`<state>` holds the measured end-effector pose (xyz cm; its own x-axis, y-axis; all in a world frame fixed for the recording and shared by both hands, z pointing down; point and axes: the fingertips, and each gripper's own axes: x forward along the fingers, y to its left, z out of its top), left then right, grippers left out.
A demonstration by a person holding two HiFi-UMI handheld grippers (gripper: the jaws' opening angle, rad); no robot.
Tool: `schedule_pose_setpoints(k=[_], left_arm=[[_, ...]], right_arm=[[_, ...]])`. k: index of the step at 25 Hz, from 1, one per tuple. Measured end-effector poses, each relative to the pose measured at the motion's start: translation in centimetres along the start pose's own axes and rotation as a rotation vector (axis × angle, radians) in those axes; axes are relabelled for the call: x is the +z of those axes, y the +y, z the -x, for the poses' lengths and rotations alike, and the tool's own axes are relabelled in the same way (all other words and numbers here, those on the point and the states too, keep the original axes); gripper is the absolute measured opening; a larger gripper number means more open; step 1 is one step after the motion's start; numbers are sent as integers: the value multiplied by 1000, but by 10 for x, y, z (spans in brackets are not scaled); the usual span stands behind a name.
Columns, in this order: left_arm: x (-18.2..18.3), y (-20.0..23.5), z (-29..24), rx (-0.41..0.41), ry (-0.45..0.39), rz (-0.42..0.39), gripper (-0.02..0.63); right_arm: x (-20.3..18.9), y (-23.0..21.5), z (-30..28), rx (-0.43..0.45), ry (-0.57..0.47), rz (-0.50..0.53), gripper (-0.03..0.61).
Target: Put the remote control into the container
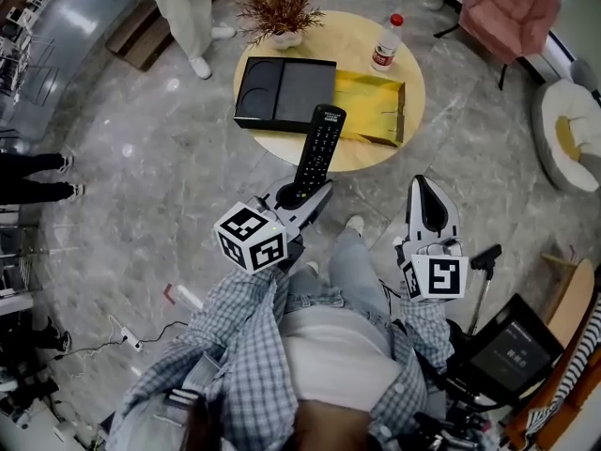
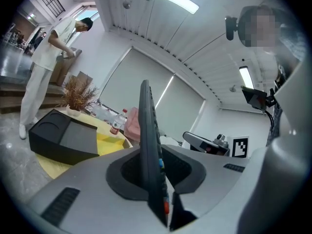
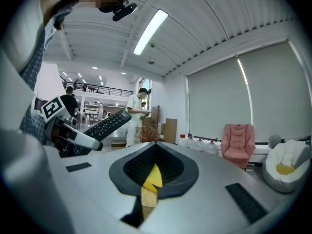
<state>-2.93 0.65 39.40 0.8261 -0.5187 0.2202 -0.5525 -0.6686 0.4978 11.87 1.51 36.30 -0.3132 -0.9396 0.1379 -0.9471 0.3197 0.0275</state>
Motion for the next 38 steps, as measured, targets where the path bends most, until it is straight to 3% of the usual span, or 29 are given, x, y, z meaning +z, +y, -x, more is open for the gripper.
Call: schedule_pose_setpoints(k=[8, 13, 20, 29, 34, 38], left_arm=[[38, 17, -89, 51, -21, 3, 80], [49, 10, -92, 50, -42, -13, 80], [59, 8, -107, 34, -23, -54, 80], [80, 7, -121, 13, -36, -113, 80], [98, 19, -139, -27, -22, -105, 80], [106, 29, -152, -59, -13, -40, 80]], right_arm=[[11, -82, -65, 67, -15, 3, 8], [15, -86, -67, 84, -24, 10, 8], [12, -106, -65, 24, -15, -18, 8], [6, -114, -77, 11, -5, -20, 8], [16, -123, -96, -18, 0, -16, 8], [26, -136, -107, -58, 6, -15, 8]])
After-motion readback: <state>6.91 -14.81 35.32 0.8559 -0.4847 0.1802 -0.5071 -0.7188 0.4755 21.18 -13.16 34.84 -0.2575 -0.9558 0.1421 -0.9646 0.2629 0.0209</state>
